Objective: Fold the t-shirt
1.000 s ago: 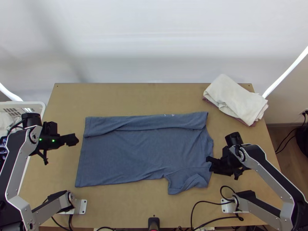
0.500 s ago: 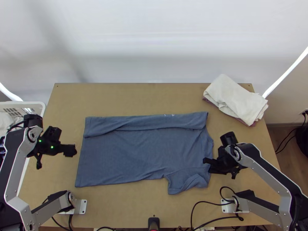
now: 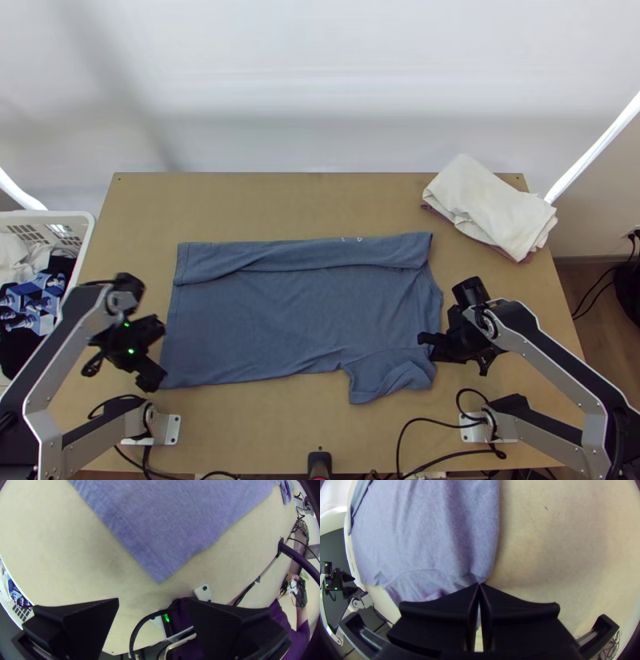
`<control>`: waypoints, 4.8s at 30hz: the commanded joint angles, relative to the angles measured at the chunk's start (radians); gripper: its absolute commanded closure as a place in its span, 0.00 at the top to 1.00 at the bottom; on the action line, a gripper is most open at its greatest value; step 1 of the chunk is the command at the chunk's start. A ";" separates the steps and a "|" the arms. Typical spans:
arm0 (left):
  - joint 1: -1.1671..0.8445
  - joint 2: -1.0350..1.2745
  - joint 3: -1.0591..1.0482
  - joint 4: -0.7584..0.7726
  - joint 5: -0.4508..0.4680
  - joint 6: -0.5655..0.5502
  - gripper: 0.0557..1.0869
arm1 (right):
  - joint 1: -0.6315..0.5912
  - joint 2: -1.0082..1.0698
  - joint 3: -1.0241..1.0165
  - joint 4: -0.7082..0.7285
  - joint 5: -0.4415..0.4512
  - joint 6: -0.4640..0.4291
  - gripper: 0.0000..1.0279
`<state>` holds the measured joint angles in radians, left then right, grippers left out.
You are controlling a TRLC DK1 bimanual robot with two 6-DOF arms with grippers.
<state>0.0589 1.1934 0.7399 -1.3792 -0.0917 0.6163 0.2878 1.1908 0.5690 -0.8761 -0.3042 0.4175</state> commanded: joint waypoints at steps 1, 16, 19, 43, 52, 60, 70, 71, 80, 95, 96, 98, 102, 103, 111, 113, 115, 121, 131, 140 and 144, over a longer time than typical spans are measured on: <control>-0.047 0.032 -0.036 0.025 -0.008 -0.052 0.91 | 0.002 -0.003 -0.034 -0.008 0.005 -0.002 0.03; -0.093 0.138 -0.080 0.163 0.006 -0.127 0.64 | 0.004 -0.014 -0.034 -0.008 0.005 -0.003 0.03; -0.102 0.152 -0.089 0.181 0.014 -0.132 0.58 | 0.002 -0.019 -0.034 -0.006 0.005 -0.003 0.03; -0.002 0.143 -0.074 0.229 0.098 -0.029 0.04 | -0.049 -0.073 -0.038 -0.017 0.065 -0.063 0.03; 0.094 0.127 0.072 0.243 0.150 -0.012 0.04 | -0.026 -0.145 0.074 -0.100 0.106 -0.083 0.03; 0.110 0.141 0.230 0.241 0.244 -0.090 0.04 | -0.001 -0.154 0.210 -0.143 0.105 -0.083 0.03; 0.150 0.247 0.375 0.310 0.264 -0.174 0.04 | -0.078 -0.020 0.339 -0.096 0.106 -0.089 0.03; 0.151 0.259 0.394 0.321 0.265 -0.194 0.04 | -0.088 0.000 0.354 -0.081 0.106 -0.086 0.03; 0.139 0.374 0.581 0.325 0.296 -0.297 0.04 | -0.137 0.179 0.540 0.014 0.122 -0.048 0.03; 0.122 0.555 0.779 0.338 0.299 -0.380 0.04 | -0.134 0.451 0.775 0.083 0.160 -0.002 0.03; 0.122 0.566 0.782 0.342 0.299 -0.386 0.04 | -0.134 0.466 0.786 0.089 0.165 0.001 0.03; 0.127 0.583 0.780 0.345 0.299 -0.389 0.04 | -0.134 0.490 0.799 0.108 0.178 0.006 0.03; 0.139 0.595 0.771 0.379 0.299 -0.409 0.04 | -0.134 0.529 0.821 0.149 0.197 0.032 0.03; 0.142 0.598 0.771 0.381 0.300 -0.411 0.06 | -0.134 0.532 0.825 0.154 0.205 0.038 0.08; 0.196 0.543 0.737 0.399 0.389 -0.403 0.96 | -0.134 0.480 0.821 0.178 0.244 0.069 0.97; 0.256 0.503 0.716 0.436 0.517 -0.406 0.96 | -0.136 0.409 0.807 0.195 0.246 0.076 0.97; 0.300 0.480 0.694 0.451 0.583 -0.402 0.96 | -0.136 0.339 0.798 0.198 0.246 0.084 0.97; 0.366 0.482 0.632 0.367 0.698 -0.188 0.95 | -0.137 0.197 0.775 0.197 0.235 0.081 0.97; 0.374 0.564 0.483 0.417 0.744 -0.093 0.95 | -0.233 0.156 0.851 0.157 -0.142 0.308 0.96; 0.374 0.663 0.458 0.505 0.733 -0.107 0.95 | -0.217 0.156 0.954 0.134 -0.177 0.362 0.96; 0.360 0.687 0.457 0.528 0.731 -0.119 0.95 | -0.208 0.158 0.968 0.127 -0.177 0.366 0.96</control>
<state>0.4271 1.8469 1.2175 -0.8639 0.6434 0.4976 0.0658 1.3575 1.5143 -0.7380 -0.4721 0.7559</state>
